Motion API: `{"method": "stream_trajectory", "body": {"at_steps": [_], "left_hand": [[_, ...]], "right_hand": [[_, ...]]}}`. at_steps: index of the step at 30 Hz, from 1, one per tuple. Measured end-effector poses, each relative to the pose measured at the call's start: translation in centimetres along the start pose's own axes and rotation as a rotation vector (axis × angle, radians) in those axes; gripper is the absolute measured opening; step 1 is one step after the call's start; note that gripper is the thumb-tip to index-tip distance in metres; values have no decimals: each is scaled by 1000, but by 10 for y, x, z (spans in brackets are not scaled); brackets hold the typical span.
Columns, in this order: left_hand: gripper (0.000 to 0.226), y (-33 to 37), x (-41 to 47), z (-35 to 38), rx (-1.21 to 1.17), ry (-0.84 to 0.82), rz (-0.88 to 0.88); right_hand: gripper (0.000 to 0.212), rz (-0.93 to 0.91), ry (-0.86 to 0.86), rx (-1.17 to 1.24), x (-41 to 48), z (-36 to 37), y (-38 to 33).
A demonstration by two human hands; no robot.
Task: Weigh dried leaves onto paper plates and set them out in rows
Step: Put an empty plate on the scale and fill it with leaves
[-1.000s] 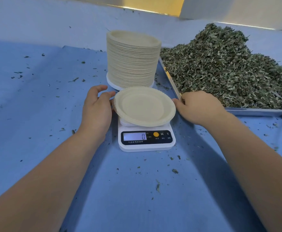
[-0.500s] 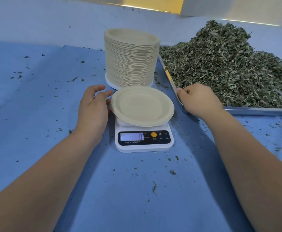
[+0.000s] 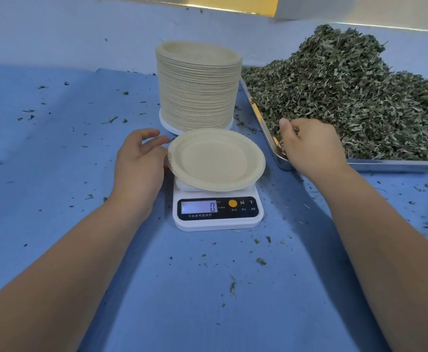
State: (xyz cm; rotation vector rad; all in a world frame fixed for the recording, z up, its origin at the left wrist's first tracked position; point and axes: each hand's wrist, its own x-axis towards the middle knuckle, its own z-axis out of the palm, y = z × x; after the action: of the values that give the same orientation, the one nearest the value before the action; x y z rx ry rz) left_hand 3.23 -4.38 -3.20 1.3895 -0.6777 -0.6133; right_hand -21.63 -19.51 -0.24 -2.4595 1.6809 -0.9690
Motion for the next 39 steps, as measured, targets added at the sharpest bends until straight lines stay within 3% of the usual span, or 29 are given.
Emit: {"method": "stream_trajectory", "body": {"at_steps": [7, 19, 27, 32, 39], "left_hand": [[21, 6, 0, -2, -170, 41, -67], [27, 9, -3, 1, -184, 51, -76], [25, 7, -1, 3, -163, 43, -63], [27, 6, -1, 3, -148, 42, -46], [26, 7, -2, 3, -152, 35, -39]], "right_hand": [[55, 47, 16, -17, -1, 3, 3], [55, 53, 64, 20, -3, -1, -1], [51, -71, 178, 159, -4, -25, -41], [48, -234, 77, 289, -16, -24, -91], [24, -349, -335, 300, -36, -3, -109]]}}
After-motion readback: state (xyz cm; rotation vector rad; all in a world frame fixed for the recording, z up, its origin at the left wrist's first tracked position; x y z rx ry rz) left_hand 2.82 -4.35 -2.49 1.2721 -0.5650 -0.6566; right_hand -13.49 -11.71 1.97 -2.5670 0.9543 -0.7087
